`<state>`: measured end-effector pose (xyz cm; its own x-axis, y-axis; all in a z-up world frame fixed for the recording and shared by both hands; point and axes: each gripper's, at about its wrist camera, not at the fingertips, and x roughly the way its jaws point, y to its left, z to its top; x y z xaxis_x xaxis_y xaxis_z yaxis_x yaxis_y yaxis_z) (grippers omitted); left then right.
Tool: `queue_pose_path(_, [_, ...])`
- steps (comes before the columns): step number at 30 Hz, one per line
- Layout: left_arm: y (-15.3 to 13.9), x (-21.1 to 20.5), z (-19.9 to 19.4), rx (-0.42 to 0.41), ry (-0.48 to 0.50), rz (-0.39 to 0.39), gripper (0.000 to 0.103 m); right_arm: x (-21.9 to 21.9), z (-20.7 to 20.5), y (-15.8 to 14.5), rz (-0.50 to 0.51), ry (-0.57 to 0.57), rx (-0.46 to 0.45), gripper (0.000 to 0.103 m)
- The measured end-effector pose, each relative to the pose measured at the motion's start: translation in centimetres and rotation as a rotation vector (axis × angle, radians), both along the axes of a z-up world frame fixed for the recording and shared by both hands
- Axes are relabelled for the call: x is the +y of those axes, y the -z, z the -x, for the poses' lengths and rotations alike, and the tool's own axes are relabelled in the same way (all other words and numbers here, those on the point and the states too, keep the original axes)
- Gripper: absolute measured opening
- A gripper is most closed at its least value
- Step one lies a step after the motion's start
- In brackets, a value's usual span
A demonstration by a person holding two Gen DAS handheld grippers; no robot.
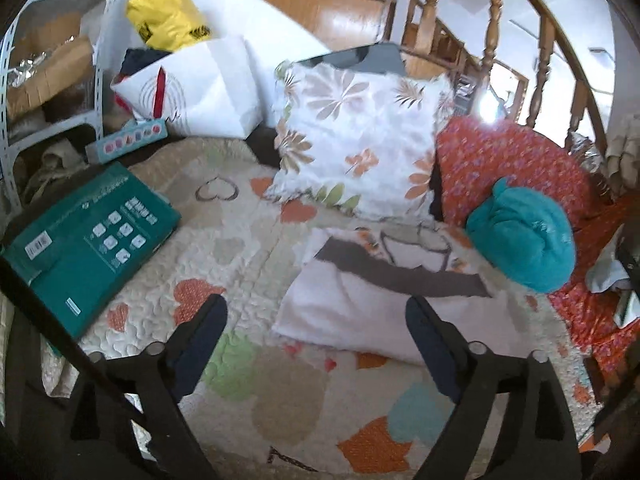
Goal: Fold small clothes
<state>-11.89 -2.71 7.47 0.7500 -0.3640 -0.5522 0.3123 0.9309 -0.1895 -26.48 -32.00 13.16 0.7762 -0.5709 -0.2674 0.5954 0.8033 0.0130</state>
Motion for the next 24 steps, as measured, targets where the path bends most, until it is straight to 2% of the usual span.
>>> queue_pose_path(3, [-0.1, -1.2, 0.2, 0.008, 0.014, -0.022, 0.093, -1.8, -1.2, 1.7, -0.143, -0.052, 0.035, 0.103])
queue_pose_path(4, [0.0, -1.6, 0.2, 0.014, 0.020, -0.031, 0.093, -3.1, -2.0, 3.2, -0.227, -0.050, 0.063, 0.103])
queue_pose_path(5, [0.3, -2.1, 0.2, 0.022, 0.025, -0.044, 0.093, -4.1, -2.5, 4.4, -0.284, -0.056, 0.077, 0.100])
queue_pose_path(7, [1.0, -3.3, -0.1, 0.049, 0.039, -0.065, 0.093, -6.2, -3.9, 7.7, -0.406, -0.060, 0.139, 0.088])
queue_pose_path(8, [1.5, -4.0, -0.3, 0.068, 0.048, -0.069, 0.093, -6.8, -4.3, 8.9, -0.434, -0.048, 0.164, 0.082])
queue_pose_path(10, [3.0, -5.7, -1.2, 0.110, 0.064, -0.078, 0.093, -8.3, -4.7, 11.9, -0.518, -0.034, 0.202, 0.081])
queue_pose_path(12, [4.4, -7.2, -1.8, 0.119, 0.055, -0.087, 0.093, -9.6, -5.1, 14.0, -0.622, -0.059, 0.242, 0.081])
queue_pose_path(13, [5.3, -8.2, -2.2, 0.126, 0.045, -0.079, 0.093, -10.2, -5.1, 14.8, -0.680, -0.080, 0.231, 0.081])
queue_pose_path(15, [6.9, -9.7, -3.2, 0.152, 0.045, -0.036, 0.093, -10.6, -4.8, 15.5, -0.730, -0.099, 0.215, 0.081])
queue_pose_path(17, [8.3, -11.1, -4.2, 0.171, 0.056, -0.016, 0.093, -10.4, -5.0, 15.9, -0.745, -0.134, 0.220, 0.081])
queue_pose_path(19, [9.9, -12.9, -5.1, 0.173, 0.079, -0.031, 0.093, -9.6, -5.3, 16.3, -0.707, -0.152, 0.244, 0.081])
queue_pose_path(23, [11.6, -16.0, -6.8, 0.146, 0.128, -0.086, 0.093, -7.8, -7.4, 16.5, -0.470, -0.115, 0.360, 0.081])
queue_pose_path(24, [11.6, -16.2, -7.0, 0.158, 0.134, -0.087, 0.093, -7.9, -7.8, 16.5, -0.448, -0.113, 0.370, 0.081])
